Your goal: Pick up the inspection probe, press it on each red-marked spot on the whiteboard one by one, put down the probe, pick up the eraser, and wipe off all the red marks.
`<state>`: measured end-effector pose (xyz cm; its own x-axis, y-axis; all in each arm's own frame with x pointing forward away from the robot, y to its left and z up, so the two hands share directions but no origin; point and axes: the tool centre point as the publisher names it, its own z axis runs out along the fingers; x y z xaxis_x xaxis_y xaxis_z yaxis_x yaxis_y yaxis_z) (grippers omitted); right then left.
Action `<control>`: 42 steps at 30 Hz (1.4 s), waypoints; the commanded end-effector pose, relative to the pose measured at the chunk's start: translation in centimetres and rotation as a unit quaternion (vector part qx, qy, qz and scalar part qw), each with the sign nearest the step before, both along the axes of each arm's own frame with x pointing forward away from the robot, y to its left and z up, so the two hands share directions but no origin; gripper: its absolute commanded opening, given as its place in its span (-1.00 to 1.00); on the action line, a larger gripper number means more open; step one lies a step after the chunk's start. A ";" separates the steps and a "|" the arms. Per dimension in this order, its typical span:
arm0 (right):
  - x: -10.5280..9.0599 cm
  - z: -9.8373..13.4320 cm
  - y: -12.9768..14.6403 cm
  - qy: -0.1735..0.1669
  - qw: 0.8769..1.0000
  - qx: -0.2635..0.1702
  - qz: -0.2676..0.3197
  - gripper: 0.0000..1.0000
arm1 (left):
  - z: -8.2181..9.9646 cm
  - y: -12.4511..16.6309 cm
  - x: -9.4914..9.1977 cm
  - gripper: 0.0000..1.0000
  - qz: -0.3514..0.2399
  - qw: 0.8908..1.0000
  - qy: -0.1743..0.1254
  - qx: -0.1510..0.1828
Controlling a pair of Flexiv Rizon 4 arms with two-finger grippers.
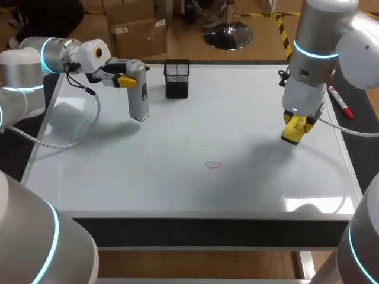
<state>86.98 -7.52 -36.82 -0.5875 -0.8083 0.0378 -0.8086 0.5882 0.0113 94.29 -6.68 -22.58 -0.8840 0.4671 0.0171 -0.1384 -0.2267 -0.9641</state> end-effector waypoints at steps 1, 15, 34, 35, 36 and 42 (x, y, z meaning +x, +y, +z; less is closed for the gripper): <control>0.1 0.1 0.0 0.000 1.000 -0.002 0.001 -1.00 | 0.3 0.0 -0.2 -1.00 0.002 1.000 0.000 0.003; -3.7 -0.3 8.2 0.011 0.996 -0.044 0.078 -1.00 | 0.3 0.0 -0.2 -1.00 0.002 1.000 0.000 0.003; -7.0 -0.9 19.8 -0.005 0.977 -0.054 0.206 -1.00 | 0.3 0.0 -0.2 -1.00 0.002 1.000 0.000 0.003; -7.2 -0.9 20.3 -0.006 0.976 -0.057 0.210 -1.00 | 0.3 0.0 -0.2 -1.00 0.002 1.000 0.000 0.003; -7.4 -1.0 20.8 -0.006 0.975 -0.053 0.216 -1.00 | 0.3 0.0 -0.2 -1.00 0.002 1.000 0.000 0.003; -8.7 -2.6 23.3 0.002 0.968 -0.026 0.248 -1.00 | 0.3 0.0 -0.2 -1.00 0.002 1.000 0.000 0.003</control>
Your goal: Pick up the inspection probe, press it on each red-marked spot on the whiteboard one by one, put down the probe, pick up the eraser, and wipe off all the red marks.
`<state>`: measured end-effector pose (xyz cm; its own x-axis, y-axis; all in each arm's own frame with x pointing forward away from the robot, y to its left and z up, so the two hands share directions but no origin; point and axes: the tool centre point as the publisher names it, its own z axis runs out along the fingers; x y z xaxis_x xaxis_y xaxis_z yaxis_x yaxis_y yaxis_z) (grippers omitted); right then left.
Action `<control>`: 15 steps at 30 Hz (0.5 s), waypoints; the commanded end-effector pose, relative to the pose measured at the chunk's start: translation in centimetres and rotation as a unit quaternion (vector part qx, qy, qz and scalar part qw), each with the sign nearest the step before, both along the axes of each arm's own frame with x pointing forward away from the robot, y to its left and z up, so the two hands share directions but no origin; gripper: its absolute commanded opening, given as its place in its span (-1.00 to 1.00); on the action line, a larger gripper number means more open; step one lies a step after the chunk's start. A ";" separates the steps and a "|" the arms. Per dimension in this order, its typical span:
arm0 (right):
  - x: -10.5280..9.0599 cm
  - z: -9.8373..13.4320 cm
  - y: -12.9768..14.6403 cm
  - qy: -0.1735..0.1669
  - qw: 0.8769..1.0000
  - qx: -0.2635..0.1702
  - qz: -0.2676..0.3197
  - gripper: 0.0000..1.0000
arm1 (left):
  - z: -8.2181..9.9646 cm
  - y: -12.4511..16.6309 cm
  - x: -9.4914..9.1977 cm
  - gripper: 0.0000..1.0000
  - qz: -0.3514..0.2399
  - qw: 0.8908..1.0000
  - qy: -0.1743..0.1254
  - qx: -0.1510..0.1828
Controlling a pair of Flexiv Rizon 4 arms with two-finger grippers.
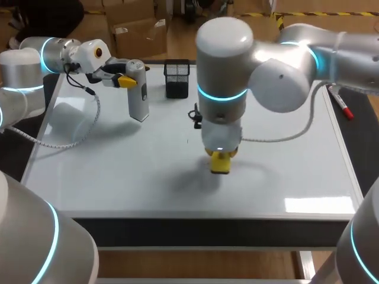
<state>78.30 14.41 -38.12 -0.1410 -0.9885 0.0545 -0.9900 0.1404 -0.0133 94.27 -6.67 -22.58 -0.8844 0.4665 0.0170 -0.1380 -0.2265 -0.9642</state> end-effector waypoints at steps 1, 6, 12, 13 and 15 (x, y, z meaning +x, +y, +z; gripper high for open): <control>-0.2 -1.4 1.7 0.008 1.000 -0.013 0.009 -1.00 | 0.3 0.0 -0.2 -1.00 0.002 1.000 0.000 0.002; -0.8 -1.3 3.0 0.007 1.000 -0.004 0.024 -1.00 | 0.3 0.0 -0.2 -1.00 0.002 1.000 0.000 0.002; -0.6 -1.9 4.3 0.011 0.999 -0.001 0.039 -1.00 | 0.3 0.0 -0.2 -1.00 0.002 1.000 0.000 0.002; -0.5 -2.1 4.4 0.012 0.999 0.000 0.039 -1.00 | 0.3 0.0 -0.2 -1.00 0.002 1.000 0.000 0.002; -0.3 -2.4 4.5 0.015 0.999 0.000 0.040 -1.00 | 0.3 0.0 -0.2 -1.00 0.002 1.000 0.000 0.002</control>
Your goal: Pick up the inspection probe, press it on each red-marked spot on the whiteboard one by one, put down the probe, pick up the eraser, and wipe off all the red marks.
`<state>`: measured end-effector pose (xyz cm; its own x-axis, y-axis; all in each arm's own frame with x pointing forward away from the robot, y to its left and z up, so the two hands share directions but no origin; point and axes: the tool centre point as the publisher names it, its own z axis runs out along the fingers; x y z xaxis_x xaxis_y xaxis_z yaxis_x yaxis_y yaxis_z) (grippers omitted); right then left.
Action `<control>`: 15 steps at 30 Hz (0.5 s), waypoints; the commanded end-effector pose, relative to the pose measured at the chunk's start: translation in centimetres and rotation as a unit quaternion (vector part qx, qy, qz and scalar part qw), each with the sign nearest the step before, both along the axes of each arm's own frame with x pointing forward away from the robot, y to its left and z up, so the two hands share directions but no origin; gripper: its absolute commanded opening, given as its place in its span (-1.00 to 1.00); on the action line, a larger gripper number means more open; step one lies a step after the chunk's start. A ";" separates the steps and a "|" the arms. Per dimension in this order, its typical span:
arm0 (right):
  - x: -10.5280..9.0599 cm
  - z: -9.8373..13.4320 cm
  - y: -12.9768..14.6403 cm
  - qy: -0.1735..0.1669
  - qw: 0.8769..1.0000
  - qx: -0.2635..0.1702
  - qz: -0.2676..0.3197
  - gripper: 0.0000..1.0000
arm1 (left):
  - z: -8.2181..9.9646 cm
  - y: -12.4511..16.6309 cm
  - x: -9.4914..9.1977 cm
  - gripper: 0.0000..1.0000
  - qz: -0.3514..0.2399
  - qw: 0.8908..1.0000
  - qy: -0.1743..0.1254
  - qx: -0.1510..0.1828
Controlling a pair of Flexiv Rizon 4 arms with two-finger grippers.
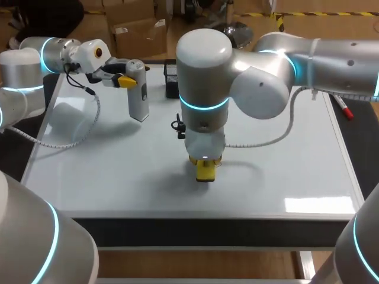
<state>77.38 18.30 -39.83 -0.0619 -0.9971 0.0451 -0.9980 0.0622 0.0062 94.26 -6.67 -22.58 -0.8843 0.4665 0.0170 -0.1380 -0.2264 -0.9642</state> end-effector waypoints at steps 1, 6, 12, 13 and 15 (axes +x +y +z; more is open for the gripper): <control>0.7 -0.9 0.7 0.006 1.000 -0.005 0.001 -1.00 | 0.3 0.0 -0.2 -1.00 0.002 1.000 0.000 0.002; 0.8 -1.7 0.8 0.014 1.000 -0.005 0.007 -1.00 | 0.3 0.0 -0.2 -1.00 0.002 1.000 0.000 0.002; 1.0 -2.5 0.2 0.023 1.000 -0.004 0.004 -1.00 | 0.3 0.0 -0.2 -1.00 0.002 1.000 0.000 0.002; 1.0 -2.7 0.1 0.024 1.000 -0.004 0.002 -1.00 | 0.3 0.0 -0.2 -1.00 0.002 1.000 0.000 0.002; 1.0 -2.9 -0.4 0.027 1.000 -0.005 -0.001 -1.00 | 0.3 0.0 -0.2 -1.00 0.002 1.000 0.000 0.002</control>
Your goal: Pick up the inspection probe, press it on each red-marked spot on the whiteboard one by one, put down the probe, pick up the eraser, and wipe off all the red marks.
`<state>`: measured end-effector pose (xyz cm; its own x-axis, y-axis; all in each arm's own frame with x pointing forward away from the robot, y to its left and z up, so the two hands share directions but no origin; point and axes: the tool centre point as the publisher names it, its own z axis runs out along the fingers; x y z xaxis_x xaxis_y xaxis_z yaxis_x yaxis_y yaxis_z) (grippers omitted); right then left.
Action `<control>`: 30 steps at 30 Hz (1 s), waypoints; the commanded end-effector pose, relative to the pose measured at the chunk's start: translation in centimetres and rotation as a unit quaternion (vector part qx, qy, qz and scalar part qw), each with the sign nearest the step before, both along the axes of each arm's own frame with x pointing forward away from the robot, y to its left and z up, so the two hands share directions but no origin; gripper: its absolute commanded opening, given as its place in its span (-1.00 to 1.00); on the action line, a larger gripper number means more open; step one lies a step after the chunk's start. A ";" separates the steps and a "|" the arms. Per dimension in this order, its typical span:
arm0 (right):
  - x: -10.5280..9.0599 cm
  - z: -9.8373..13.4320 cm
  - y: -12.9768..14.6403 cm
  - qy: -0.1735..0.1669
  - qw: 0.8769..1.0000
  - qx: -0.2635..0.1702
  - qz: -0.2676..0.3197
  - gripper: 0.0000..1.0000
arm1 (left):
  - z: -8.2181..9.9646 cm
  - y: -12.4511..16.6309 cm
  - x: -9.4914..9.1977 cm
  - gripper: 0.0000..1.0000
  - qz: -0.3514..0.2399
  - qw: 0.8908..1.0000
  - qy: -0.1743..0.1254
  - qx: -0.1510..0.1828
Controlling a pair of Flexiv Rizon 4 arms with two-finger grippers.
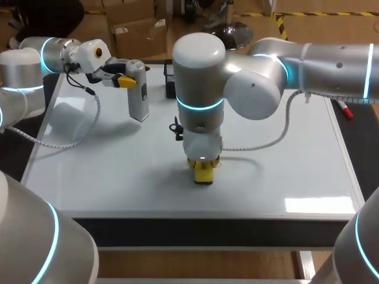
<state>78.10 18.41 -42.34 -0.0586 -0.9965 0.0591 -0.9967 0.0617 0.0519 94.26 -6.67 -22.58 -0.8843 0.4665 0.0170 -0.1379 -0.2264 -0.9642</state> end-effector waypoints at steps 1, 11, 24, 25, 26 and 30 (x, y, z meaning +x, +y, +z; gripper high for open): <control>0.3 -0.6 -0.7 0.006 1.000 0.000 -0.004 -1.00 | 0.3 0.0 -0.2 -1.00 0.002 1.000 0.000 0.002; 0.3 -1.3 -2.7 0.013 1.000 -0.005 -0.024 -1.00 | 0.3 0.0 -0.2 -1.00 0.002 1.000 0.000 0.002; 0.1 -1.5 -8.1 0.021 0.997 -0.011 -0.080 -1.00 | 0.3 0.0 -0.2 -1.00 0.002 1.000 0.000 0.002; 0.2 -1.5 -8.4 0.022 0.996 -0.012 -0.084 -1.00 | 0.3 0.0 -0.2 -1.00 0.002 1.000 0.000 0.002; 0.2 -1.4 -8.6 0.021 0.996 -0.014 -0.086 -1.00 | 0.3 0.0 -0.2 -1.00 0.002 1.000 0.000 0.002; 0.3 -1.2 -9.3 0.020 0.995 -0.015 -0.092 -1.00 | 0.3 0.0 -0.2 -1.00 0.002 1.000 0.000 0.002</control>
